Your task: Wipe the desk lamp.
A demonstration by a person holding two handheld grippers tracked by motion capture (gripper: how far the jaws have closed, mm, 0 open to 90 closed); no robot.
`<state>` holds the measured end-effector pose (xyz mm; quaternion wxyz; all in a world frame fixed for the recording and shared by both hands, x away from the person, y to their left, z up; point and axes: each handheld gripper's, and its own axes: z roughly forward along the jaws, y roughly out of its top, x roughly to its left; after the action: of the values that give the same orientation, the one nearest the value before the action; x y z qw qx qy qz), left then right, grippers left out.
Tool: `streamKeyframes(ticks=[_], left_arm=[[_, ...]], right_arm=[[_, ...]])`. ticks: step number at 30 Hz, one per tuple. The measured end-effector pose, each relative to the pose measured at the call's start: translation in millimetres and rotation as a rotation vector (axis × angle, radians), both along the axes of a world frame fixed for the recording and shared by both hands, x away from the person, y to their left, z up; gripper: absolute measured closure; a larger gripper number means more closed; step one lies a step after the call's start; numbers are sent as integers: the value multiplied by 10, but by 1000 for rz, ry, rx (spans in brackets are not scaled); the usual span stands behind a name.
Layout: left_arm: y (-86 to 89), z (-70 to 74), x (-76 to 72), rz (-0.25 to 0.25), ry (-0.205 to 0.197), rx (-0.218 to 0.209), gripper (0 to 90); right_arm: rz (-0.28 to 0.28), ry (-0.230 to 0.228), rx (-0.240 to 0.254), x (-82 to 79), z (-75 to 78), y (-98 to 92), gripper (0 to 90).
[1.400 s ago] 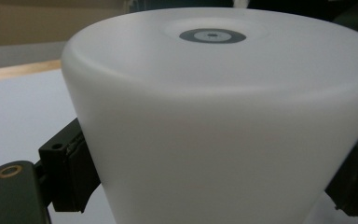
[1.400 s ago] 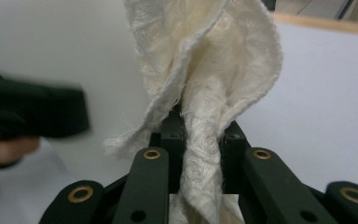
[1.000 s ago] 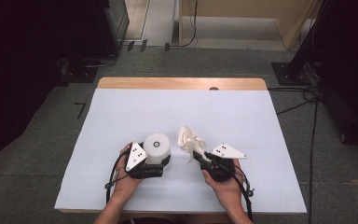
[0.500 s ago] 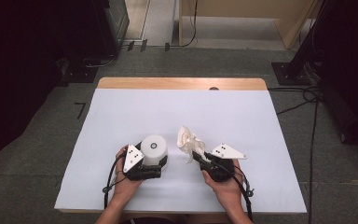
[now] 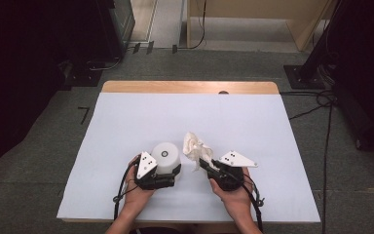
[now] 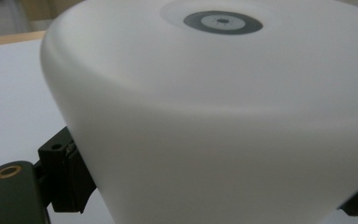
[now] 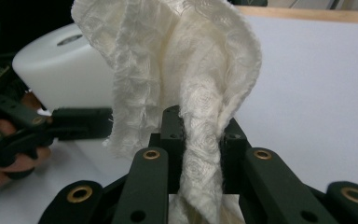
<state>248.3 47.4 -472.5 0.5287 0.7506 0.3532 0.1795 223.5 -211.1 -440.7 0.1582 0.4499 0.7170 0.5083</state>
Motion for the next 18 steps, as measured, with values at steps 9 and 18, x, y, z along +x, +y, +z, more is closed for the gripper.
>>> streamKeyframes(ticks=[9, 18], left_arm=[[-91, 194, -97, -157, -29, -76, 85], [60, 268, -35, -139, -19, -145, 85]], right_arm=[[38, -48, 2, -94, 83, 118, 775], [59, 26, -21, -39, -80, 178, 775]])
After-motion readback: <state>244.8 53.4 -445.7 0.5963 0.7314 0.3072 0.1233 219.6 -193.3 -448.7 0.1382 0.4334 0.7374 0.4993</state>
